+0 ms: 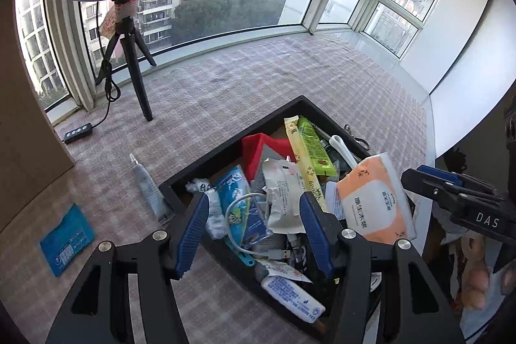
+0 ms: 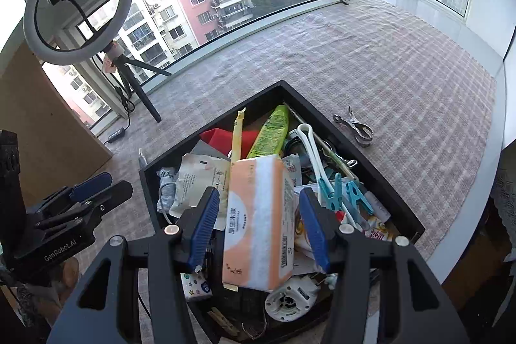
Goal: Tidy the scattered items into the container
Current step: 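Move the left gripper to the blue wet-wipe packet while the right moves to the white tube, then grasp the blue wet-wipe packet with the left gripper while the right grasps the white tube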
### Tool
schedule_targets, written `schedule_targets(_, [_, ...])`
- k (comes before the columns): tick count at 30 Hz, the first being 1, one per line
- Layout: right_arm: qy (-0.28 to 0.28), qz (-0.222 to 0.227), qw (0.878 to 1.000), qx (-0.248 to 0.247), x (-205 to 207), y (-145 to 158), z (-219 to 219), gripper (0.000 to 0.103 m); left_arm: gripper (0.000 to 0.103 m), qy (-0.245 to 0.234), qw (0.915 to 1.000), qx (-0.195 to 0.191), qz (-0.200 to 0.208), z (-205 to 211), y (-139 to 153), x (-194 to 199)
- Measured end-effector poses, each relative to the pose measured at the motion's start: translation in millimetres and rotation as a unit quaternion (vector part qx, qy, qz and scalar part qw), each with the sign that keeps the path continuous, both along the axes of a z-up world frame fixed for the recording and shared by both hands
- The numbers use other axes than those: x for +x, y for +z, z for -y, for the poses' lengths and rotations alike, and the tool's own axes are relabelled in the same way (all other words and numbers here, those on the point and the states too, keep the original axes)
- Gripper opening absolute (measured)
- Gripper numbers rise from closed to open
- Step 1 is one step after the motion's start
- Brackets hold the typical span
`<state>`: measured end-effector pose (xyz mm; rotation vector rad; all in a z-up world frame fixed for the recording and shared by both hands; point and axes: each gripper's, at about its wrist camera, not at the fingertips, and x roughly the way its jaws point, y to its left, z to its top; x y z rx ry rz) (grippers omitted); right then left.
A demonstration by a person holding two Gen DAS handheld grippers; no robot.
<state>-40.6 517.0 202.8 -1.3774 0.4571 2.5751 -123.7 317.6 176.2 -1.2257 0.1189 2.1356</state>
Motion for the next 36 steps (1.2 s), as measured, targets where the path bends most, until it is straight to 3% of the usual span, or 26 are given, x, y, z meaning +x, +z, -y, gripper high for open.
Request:
schedule_targets(8, [0.101,0.001,0.995,0.021,-45.1,4.3,83.8,0.051,0.058,0.067,0.9974,-0.026,0.001,101.5,-13.7,-36.8])
schedule_targets(9, [0.114,0.003,0.993,0.022,-52.4,3.3,94.3,0.051,0.062,0.071,0.9971,-0.029,0.004,112.6,-16.1,-41.5])
schedule_targets(13, [0.153,0.018,0.988,0.02,-85.4,-8.2,131.5,0.051,0.075,0.072,0.9964,-0.046,0.0,148.0,-25.2,-54.4])
schedule_targets(18, [0.196,0.044,0.979,0.045,-125.3,-34.6,174.0,0.055,0.077,0.057,0.9949,-0.083,-0.001,181.1,-49.5,-69.1])
schedule_targets(26, [0.215,0.09,0.971,0.046,-179.3,-81.9,204.2,0.056,0.077,-0.022,0.9844,-0.175,0.007,188.7,-107.1,-80.8])
schedule_targets(32, [0.227,0.12,0.966,0.037,-207.0,-111.1,213.8,0.056,0.077,-0.092,0.9677,-0.235,0.012,172.4,-138.6,-92.7])
schedule_targets(36, [0.221,0.134,0.965,0.04,-221.3,-126.7,213.9,0.056,0.077,-0.102,0.9632,-0.249,0.01,167.6,-148.9,-108.1])
